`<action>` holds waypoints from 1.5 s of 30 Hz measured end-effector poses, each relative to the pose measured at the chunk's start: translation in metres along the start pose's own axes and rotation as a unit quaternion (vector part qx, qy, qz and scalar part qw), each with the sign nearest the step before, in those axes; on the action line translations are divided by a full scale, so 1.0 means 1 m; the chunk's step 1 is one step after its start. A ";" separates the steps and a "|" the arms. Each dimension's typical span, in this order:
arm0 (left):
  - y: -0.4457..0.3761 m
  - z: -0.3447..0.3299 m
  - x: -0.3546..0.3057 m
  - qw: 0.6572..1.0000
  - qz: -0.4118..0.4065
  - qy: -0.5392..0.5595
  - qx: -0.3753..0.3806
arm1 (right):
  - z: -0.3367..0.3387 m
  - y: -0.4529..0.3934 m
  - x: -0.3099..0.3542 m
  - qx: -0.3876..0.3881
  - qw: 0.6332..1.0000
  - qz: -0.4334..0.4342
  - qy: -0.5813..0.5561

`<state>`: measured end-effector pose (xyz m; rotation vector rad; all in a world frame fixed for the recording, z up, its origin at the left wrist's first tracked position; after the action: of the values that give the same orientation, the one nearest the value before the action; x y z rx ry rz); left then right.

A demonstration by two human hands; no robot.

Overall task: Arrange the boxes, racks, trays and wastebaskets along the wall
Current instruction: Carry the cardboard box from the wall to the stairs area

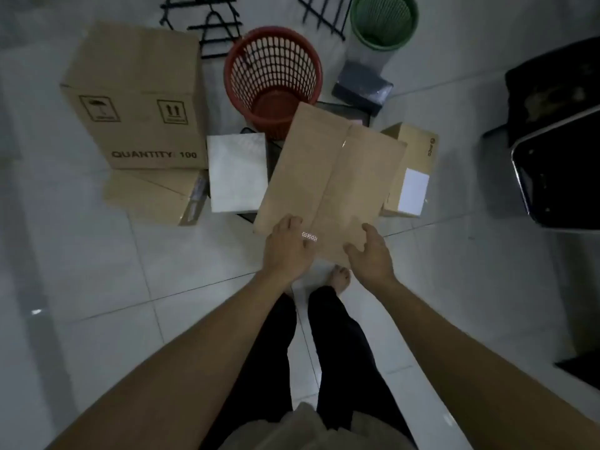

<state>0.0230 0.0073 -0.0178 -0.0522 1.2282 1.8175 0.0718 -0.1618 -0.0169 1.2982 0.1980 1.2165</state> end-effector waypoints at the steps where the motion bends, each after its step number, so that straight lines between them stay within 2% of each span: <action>1: -0.012 -0.001 0.003 1.000 -0.004 -0.012 0.002 | -0.002 -0.010 -0.003 -0.015 1.000 0.003 0.001; 9: -0.117 -0.006 0.033 0.993 0.009 -0.106 -0.047 | -0.012 -0.113 -0.039 -0.118 0.991 -0.042 0.054; 13: -0.161 -0.007 0.051 0.988 0.021 -0.129 -0.085 | -0.013 -0.150 -0.051 -0.147 0.987 -0.057 -0.018; 17: -0.180 -0.004 0.063 0.992 0.031 -0.071 -0.098 | -0.014 -0.159 -0.058 -0.169 0.982 -0.022 -0.080; 23: -0.178 0.008 0.062 0.994 0.025 0.017 -0.108 | 0.000 -0.156 -0.054 -0.166 0.980 -0.018 -0.105; 30: -0.148 0.022 0.044 0.992 0.039 0.048 -0.110 | 0.021 -0.124 -0.029 -0.147 0.987 -0.032 -0.058; 45: 0.017 0.074 0.007 0.986 0.046 0.107 -0.119 | 0.050 0.045 0.047 -0.124 0.991 0.004 0.044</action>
<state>0.0381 0.0661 0.0283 -0.3389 1.1683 2.0762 0.1018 -0.1657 0.0597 1.0316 0.1004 1.2635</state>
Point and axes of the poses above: each hand's wrist, its own y-axis away from the middle knuckle, its own z-axis out of the back of the hand, x = y × z, the point moved 3 cm from there along -y, towards the middle knuckle, and after that the axes turned 12 degrees about x, right-handed, at the moved point
